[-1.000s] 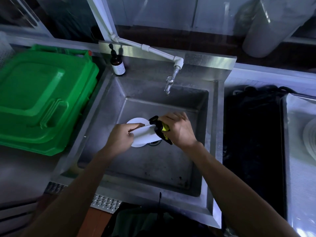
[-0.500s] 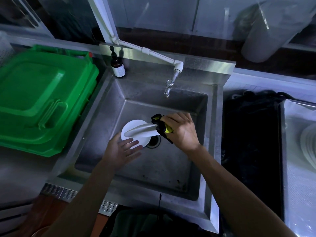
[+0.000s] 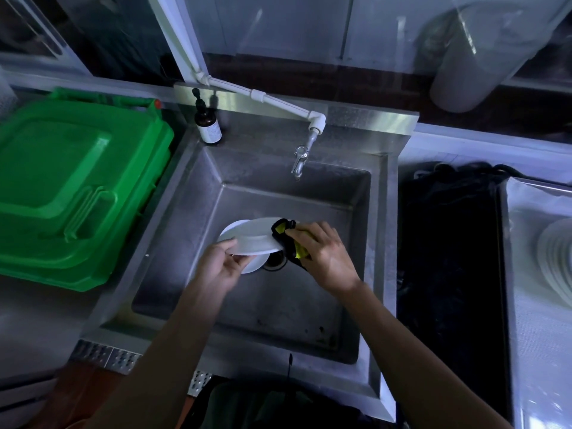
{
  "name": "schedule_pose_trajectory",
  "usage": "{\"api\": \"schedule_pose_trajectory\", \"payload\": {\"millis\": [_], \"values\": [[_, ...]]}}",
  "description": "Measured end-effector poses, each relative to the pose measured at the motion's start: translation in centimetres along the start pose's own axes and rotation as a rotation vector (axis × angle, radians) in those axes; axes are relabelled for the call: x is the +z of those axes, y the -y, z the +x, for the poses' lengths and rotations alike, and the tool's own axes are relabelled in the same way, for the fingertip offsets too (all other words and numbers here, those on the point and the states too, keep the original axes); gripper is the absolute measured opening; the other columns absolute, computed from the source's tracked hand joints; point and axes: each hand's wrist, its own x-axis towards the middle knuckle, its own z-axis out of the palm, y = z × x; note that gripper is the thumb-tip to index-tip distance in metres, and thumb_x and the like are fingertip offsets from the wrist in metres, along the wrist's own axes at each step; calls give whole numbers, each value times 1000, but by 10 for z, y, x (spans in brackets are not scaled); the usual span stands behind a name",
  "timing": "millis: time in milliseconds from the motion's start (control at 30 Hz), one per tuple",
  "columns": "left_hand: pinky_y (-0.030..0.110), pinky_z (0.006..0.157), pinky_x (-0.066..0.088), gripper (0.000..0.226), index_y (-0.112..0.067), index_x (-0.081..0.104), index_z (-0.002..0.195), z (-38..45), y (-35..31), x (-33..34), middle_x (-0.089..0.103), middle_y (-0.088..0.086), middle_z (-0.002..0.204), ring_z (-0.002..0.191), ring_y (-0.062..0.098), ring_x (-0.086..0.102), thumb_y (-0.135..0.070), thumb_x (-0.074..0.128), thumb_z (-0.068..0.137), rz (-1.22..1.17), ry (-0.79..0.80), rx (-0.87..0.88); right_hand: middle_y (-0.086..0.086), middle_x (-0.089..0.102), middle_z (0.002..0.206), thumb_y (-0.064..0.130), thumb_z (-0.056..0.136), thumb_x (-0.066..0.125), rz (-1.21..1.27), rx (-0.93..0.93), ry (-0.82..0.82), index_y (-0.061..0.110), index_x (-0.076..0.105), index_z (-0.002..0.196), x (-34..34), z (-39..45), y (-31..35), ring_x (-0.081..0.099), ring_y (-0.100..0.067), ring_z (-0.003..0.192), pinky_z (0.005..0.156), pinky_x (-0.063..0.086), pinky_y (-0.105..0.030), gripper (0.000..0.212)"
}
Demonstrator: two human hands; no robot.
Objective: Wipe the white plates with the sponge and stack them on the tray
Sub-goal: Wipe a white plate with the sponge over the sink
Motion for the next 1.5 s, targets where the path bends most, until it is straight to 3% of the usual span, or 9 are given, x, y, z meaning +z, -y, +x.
{"api": "schedule_pose_trajectory", "payload": {"millis": [167,333,467,600,767,933,1133,1233,1500], "values": [[50,79,55,36,4,54,134,3,4,-2,63,22,129,104,33,65,4,55,98,76,-37,91,-10,61,125,23,79,45,148,167,97,10,63,131,5,-1,13,55,-33,110,94,48,-44,57],[44,55,60,29,-8,61,123,1,10,-6,69,16,112,98,33,68,2,60,96,199,-39,146,-5,58,127,-2,74,61,322,308,105,15,60,131,16,8,27,53,-28,115,100,43,-32,60],[45,59,60,35,-6,62,128,-1,15,-4,71,18,111,96,36,69,2,61,94,282,-9,191,4,55,124,10,78,67,415,435,124,23,59,117,23,20,38,56,-21,108,86,44,-26,42],[44,65,60,37,-5,62,129,-4,18,-5,72,20,117,92,33,71,0,61,93,304,26,184,-1,60,125,6,76,71,415,413,100,15,70,112,30,22,47,57,-21,113,93,40,-19,37],[43,63,61,38,-6,62,132,-7,16,-4,71,21,118,90,31,71,1,58,94,277,75,201,1,59,133,19,83,65,227,301,133,16,65,125,32,15,61,51,-30,121,96,46,-45,42],[35,53,57,31,-6,66,125,-11,12,-2,72,19,111,83,29,71,-1,56,96,227,90,218,-2,42,151,33,94,53,133,202,209,16,48,145,31,6,72,37,-28,136,105,37,-47,54],[39,63,61,23,-11,70,113,-17,7,-4,76,16,105,88,30,74,-2,54,99,194,125,240,-4,31,159,32,94,30,136,198,264,15,38,152,25,-3,76,27,-31,144,109,33,-46,61],[45,78,60,23,-9,68,115,-19,5,-6,74,17,111,98,32,72,0,54,99,190,132,240,-3,29,160,19,97,44,161,223,252,16,36,153,27,-8,72,25,-29,144,105,36,-47,57],[48,68,62,28,-9,67,113,-17,-3,-20,76,10,109,100,29,74,6,53,94,238,313,225,-3,37,154,5,94,44,259,382,128,15,44,148,30,-10,59,34,-31,134,108,36,-50,55]]}}
